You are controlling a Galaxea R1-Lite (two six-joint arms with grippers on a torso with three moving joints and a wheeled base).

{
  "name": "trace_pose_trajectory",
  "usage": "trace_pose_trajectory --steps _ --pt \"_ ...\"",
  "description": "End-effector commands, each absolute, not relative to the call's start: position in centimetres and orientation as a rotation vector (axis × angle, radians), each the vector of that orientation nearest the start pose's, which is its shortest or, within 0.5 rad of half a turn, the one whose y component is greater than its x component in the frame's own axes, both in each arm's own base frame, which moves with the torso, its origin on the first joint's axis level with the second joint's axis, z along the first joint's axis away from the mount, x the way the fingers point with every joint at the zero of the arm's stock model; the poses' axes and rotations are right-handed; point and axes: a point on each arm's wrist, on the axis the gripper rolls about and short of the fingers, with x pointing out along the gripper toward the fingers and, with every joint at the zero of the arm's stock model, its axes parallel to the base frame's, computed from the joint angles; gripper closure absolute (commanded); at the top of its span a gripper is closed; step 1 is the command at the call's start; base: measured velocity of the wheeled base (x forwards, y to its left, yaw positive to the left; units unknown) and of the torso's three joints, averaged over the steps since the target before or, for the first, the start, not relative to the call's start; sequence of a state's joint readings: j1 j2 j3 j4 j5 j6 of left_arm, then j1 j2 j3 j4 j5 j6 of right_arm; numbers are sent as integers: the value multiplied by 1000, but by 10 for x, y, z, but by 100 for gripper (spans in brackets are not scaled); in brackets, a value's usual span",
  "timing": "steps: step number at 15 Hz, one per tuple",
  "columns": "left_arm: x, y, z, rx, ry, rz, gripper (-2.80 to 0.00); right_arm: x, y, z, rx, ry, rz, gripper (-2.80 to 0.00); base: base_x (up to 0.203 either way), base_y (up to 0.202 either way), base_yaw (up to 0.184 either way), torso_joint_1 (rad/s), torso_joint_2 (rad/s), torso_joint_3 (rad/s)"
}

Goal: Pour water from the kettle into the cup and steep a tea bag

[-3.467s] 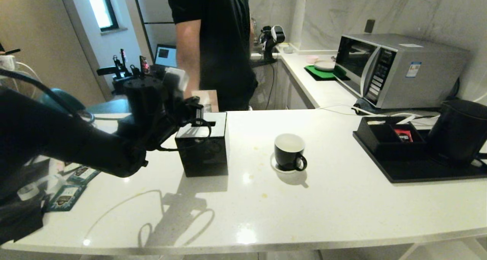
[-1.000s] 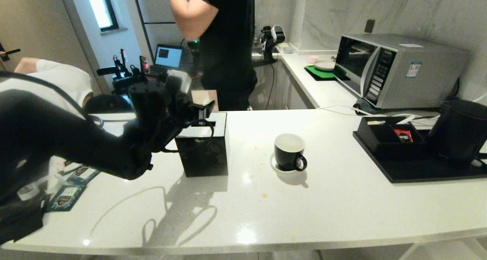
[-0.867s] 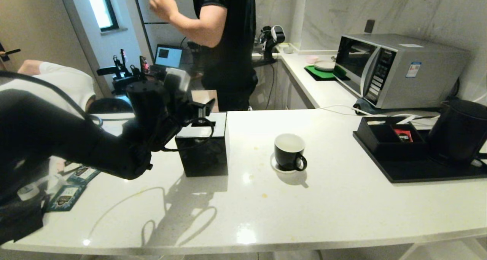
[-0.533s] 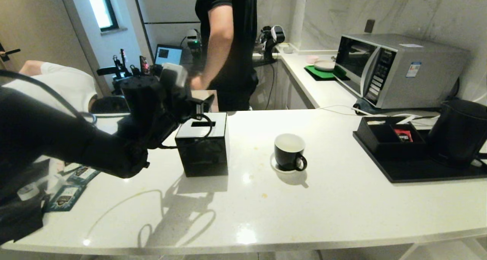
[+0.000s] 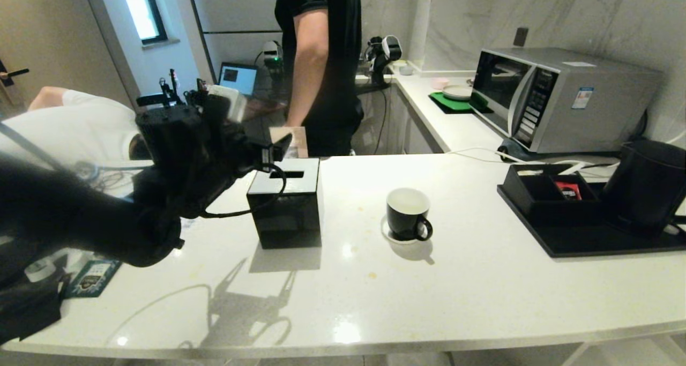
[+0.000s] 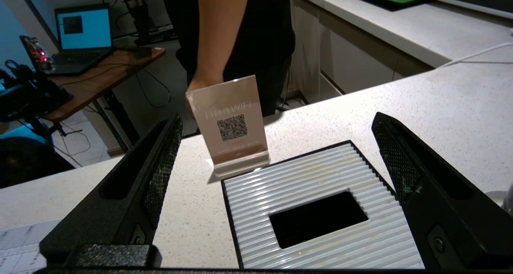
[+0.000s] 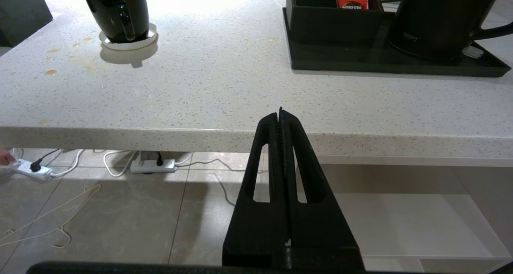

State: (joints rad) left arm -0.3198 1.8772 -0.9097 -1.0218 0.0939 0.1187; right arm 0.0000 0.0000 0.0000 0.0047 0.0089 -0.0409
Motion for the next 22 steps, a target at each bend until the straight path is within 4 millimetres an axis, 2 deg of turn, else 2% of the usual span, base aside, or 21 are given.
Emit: trace_pose_trajectory --steps 1,6,7,8,14,22 --pt "328 -106 200 103 -91 -220 -280 -23 0 75 -41 6 9 0 0 0 0 0 0 0" --pt "314 -102 198 105 -72 -223 -280 -23 0 75 -41 6 9 0 0 0 0 0 0 0" --pt "312 -101 199 105 -74 -222 -252 -23 0 75 -41 6 9 0 0 0 0 0 0 0" --pt "310 -101 199 105 -73 -223 0 -23 0 75 -41 6 9 0 0 0 0 0 0 0" --pt "288 -93 200 77 -59 -220 0 -23 0 75 -41 6 9 0 0 0 0 0 0 0" --pt "238 -64 186 71 8 -176 0 -23 0 75 -41 6 8 0 0 0 0 0 0 0"
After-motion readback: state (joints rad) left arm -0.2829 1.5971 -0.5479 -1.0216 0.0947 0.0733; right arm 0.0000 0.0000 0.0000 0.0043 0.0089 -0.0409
